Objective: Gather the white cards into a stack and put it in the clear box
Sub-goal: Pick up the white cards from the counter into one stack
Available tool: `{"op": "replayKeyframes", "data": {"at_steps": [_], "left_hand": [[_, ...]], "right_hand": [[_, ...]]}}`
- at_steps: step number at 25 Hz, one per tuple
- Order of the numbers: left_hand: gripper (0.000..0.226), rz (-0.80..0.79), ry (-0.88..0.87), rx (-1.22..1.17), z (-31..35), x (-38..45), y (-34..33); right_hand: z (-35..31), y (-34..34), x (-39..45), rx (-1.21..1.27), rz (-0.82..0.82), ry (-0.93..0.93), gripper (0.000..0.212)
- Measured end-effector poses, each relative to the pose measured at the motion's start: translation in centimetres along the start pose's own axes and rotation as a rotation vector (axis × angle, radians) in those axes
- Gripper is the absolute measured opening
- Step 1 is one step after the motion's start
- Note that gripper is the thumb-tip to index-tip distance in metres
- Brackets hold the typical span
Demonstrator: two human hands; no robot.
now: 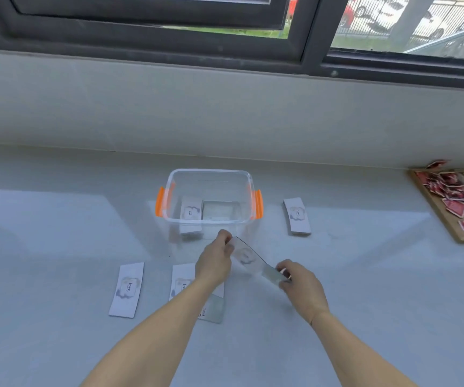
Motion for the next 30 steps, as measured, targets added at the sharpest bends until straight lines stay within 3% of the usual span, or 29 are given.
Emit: {"op": "replayKeyframes", "data": {"at_steps": [3,5,10,13,17,21,25,30], "left_hand": [[0.009,-0.144,-0.067,0.003,0.3,-0.7,-2.4],[0.014,-0.227,-0.086,0.010,-0.2,-1.5,-3.8],[0.024,-0.278,-0.117,0.172,-1.1,-2.5,-5.3],[0.021,-0.245,-0.141,0.224,-0.6,-2.8,-5.6],[0.026,-0.293,-0.320,0.405,0.2,-2.6,-5.9],[0.051,-0.390,-0.480,0.631,-1.0,-1.7,-3.3],[0.084,-0.612,-0.561,0.923,-3.2,-1.4,-0.7],[0.084,-0.593,-0.689,1.073,-3.8,-1.9,-1.2]], "right_hand": [[-1.1,-0.7,-0.3,-0.110,0.050,0.081,0.057],[-1.2,-1.1,-0.2,-0.250,0.090,0.118,0.063],[-2.6,-1.2,-0.8,-0.485,0.265,0.271,0.024],[-2.2,-2.6,-0.4,-0.541,0.171,0.271,0.012],[-1.7,-4.4,0.0,-0.543,0.075,0.277,0.016],[-1.6,-4.1,0.3,-0.516,0.045,0.276,0.025],[-1.8,-3.9,0.3,-0.504,0.037,0.250,0.036],[-1.8,-3.9,0.3,-0.515,0.015,0.231,0.041]]}}
Point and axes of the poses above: each hand's wrist, its own x-axis towards the middle knuckle, its own y-axis out of the back of the hand, z = x × y, the point moved 7 cm from there along x, towards the middle knuckle
